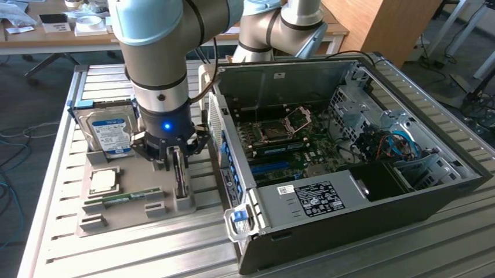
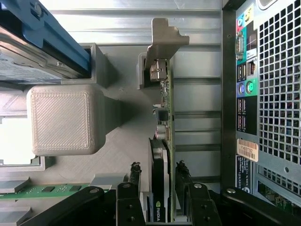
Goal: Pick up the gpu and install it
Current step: 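Pick up the gpu and move the gpu toward the slot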
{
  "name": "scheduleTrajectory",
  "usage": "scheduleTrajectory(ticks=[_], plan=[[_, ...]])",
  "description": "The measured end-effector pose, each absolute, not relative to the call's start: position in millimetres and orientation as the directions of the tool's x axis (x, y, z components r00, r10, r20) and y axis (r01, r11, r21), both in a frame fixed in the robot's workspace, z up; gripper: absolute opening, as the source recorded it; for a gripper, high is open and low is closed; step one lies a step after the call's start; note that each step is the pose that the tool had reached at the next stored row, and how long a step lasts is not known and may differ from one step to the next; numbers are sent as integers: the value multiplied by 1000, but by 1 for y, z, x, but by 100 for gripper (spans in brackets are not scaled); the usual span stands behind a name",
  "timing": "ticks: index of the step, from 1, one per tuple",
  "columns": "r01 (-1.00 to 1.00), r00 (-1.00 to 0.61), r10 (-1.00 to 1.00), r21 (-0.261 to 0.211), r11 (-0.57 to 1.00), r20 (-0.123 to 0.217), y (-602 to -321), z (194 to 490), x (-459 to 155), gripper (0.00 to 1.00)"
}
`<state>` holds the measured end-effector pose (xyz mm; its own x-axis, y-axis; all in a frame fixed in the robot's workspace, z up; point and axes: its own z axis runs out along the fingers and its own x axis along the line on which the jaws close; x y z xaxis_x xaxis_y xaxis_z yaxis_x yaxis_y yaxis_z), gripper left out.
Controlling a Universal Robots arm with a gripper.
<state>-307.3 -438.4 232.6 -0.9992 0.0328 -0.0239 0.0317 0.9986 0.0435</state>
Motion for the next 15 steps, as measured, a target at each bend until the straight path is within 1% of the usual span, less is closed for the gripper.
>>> scheduleTrajectory(ticks=[2, 3, 15], plan=[[32, -999, 33, 43, 999, -24, -438, 233, -307, 42], [32, -999, 33, 43, 999, -24, -438, 233, -307, 35], [32, -999, 33, 43, 999, -24, -438, 231, -306, 35]])
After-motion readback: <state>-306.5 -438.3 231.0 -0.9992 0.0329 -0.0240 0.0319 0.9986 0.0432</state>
